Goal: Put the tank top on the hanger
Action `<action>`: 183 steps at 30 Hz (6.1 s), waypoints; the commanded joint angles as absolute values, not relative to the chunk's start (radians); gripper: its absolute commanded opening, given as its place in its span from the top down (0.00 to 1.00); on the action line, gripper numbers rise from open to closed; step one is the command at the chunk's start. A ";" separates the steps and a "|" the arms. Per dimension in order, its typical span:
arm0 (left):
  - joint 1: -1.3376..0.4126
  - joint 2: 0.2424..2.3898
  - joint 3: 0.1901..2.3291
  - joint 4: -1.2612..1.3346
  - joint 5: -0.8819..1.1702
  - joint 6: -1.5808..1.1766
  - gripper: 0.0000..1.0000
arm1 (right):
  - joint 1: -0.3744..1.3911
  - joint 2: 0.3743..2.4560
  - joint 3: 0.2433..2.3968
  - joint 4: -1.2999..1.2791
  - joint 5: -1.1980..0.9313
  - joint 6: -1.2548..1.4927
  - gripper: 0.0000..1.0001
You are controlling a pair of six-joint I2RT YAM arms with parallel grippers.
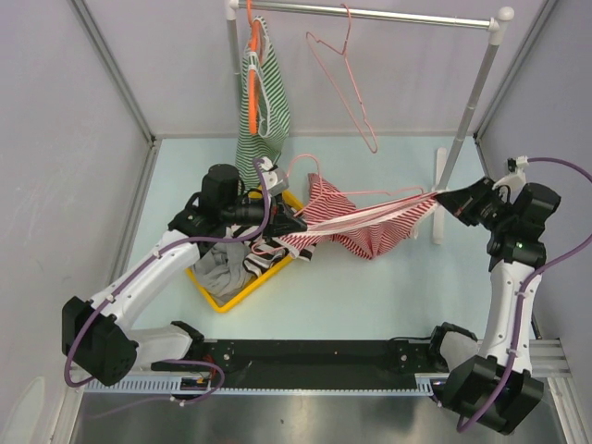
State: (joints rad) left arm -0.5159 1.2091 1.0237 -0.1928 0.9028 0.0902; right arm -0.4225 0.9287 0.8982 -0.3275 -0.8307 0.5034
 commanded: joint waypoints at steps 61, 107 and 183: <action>-0.575 1.123 0.980 -0.161 0.775 0.117 1.00 | -0.215 0.850 1.278 -0.677 -0.770 0.477 1.00; -0.489 1.212 1.190 -0.697 1.134 0.439 1.00 | 0.170 0.914 1.448 -0.963 -0.830 -0.152 0.09; -0.256 1.074 1.039 0.061 0.611 -0.288 0.01 | 0.503 0.580 1.034 -0.772 0.230 0.025 1.00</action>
